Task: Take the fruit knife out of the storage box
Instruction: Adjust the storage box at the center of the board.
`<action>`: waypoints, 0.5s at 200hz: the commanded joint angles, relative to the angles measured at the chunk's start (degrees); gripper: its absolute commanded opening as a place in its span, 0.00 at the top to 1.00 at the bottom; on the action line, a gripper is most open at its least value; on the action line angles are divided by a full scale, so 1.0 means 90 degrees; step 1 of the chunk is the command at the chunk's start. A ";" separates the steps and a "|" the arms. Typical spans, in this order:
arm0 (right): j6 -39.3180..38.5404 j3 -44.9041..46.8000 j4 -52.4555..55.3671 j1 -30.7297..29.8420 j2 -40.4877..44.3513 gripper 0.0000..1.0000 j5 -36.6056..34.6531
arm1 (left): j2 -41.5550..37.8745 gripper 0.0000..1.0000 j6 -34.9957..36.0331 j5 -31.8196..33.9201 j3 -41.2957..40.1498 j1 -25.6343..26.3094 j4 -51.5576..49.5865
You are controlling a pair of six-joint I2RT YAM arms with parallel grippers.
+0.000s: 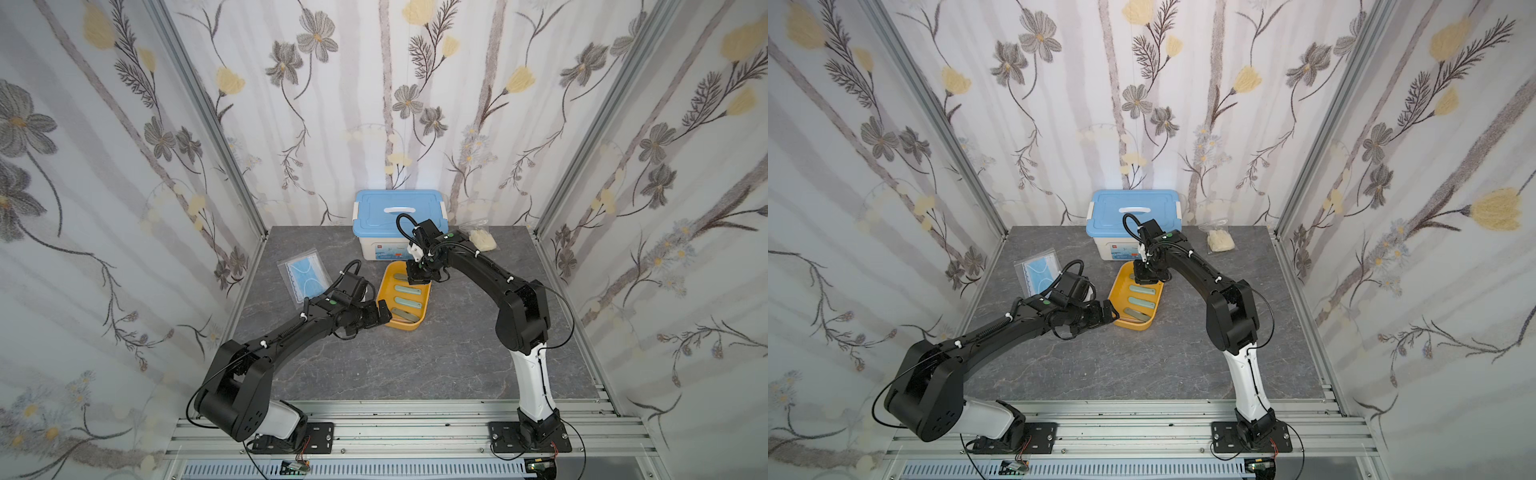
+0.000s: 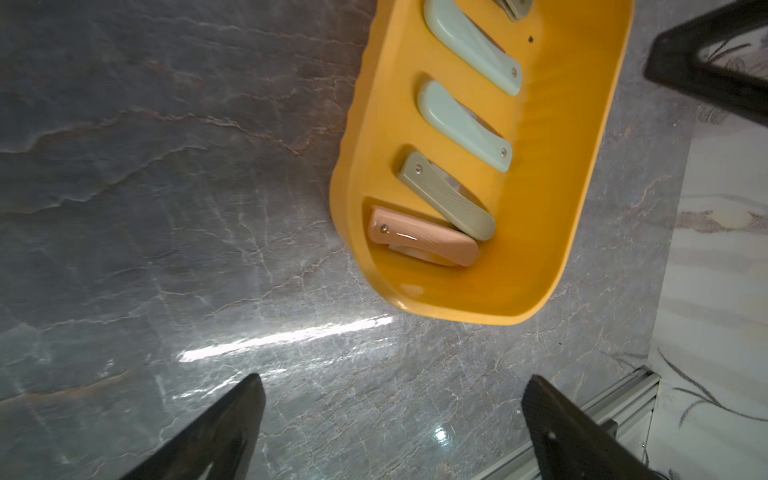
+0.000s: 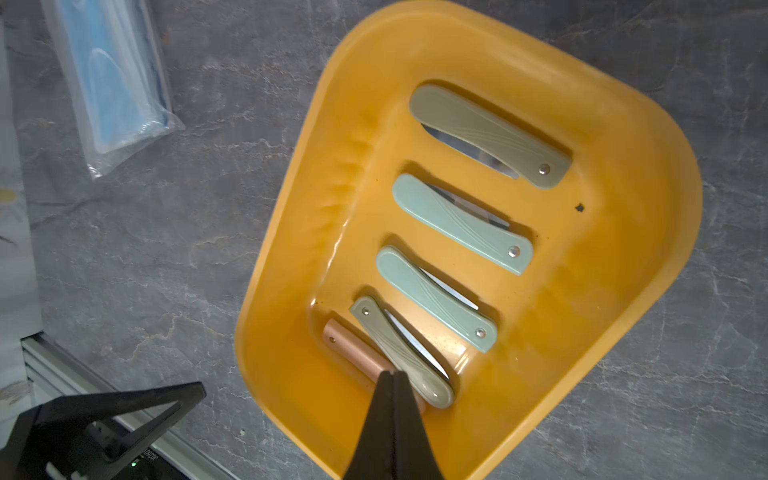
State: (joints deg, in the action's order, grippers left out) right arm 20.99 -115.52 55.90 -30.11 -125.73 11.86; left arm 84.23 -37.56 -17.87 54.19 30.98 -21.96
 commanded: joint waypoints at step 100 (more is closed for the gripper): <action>-0.0164 -0.0084 0.0845 0.0039 -0.0455 1.00 -0.0613 | 0.2431 0.00 0.1149 0.1583 0.2479 -0.0271 -0.1852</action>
State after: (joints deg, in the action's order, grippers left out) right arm 19.84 -116.14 60.88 -29.91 -129.93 7.49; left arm 104.05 -30.06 -7.33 74.41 29.85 -33.36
